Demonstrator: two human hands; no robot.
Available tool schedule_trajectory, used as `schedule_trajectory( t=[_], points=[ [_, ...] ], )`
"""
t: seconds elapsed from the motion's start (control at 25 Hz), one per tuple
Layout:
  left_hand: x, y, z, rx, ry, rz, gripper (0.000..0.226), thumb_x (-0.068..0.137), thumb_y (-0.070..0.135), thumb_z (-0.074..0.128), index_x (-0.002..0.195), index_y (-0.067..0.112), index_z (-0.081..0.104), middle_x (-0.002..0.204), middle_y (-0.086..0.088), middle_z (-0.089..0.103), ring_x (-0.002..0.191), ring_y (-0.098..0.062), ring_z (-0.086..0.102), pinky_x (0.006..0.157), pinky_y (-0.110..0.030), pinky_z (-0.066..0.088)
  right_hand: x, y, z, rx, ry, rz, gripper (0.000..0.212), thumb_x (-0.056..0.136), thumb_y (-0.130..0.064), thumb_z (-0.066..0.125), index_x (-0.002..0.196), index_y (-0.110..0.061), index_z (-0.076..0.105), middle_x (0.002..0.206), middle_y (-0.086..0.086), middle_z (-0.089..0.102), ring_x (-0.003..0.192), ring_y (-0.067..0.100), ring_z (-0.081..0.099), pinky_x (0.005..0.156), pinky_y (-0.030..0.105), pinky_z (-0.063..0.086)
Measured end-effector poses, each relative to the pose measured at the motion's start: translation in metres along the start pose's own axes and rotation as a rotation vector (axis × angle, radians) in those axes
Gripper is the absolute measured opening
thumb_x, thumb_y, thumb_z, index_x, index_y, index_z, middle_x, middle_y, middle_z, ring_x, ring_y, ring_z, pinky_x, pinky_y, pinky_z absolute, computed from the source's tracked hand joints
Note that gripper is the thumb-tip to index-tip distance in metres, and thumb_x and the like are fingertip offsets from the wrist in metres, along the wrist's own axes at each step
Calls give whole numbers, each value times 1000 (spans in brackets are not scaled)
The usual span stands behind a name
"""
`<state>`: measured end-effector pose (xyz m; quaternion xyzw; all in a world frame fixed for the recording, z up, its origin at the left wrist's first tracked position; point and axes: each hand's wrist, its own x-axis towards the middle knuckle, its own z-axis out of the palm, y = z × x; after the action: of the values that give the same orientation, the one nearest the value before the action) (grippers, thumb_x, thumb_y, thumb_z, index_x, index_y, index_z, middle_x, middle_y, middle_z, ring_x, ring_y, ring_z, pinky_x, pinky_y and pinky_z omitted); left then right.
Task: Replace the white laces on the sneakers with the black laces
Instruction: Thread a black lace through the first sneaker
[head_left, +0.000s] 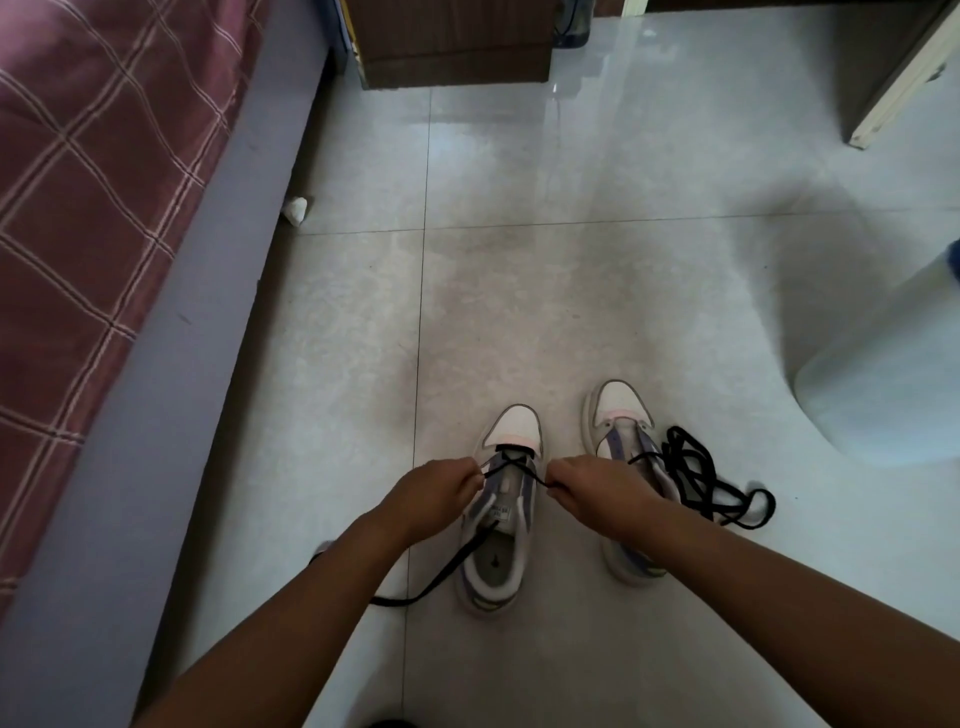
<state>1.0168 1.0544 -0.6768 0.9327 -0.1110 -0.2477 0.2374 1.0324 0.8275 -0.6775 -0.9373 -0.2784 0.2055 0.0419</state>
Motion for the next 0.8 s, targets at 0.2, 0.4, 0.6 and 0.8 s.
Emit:
schedule_trajectory(
  t=[0.2,0.4,0.6,0.8],
  points=[
    [-4,6,7,-67,160,21,26,98,34,45,103,14,60,95,0,58,84,-14,54,70,-27,41,-6,2,5,-228,319,-204,32,53,-15,86,76,-10,65,61,4,59,51,21,58,37,23,36],
    [5,5,-12,-194,218,-194,32,97,37,46,79,18,64,75,3,59,73,-16,55,61,-28,39,6,6,-3,817,31,389,15,91,-25,57,85,-13,62,67,-2,56,60,13,52,51,23,36],
    [21,6,-34,-720,215,-393,38,95,36,50,67,15,64,58,1,47,49,-13,43,52,-25,35,8,29,-41,1278,-191,587,25,93,-24,56,75,-7,61,53,3,50,41,11,41,40,19,33],
    [13,-12,-60,-1158,177,-498,33,92,36,58,74,9,60,51,2,44,46,-13,42,47,-24,37,-28,60,-71,1271,-357,471,28,91,-32,58,73,-11,57,50,0,43,42,11,35,38,20,29]
  ],
)
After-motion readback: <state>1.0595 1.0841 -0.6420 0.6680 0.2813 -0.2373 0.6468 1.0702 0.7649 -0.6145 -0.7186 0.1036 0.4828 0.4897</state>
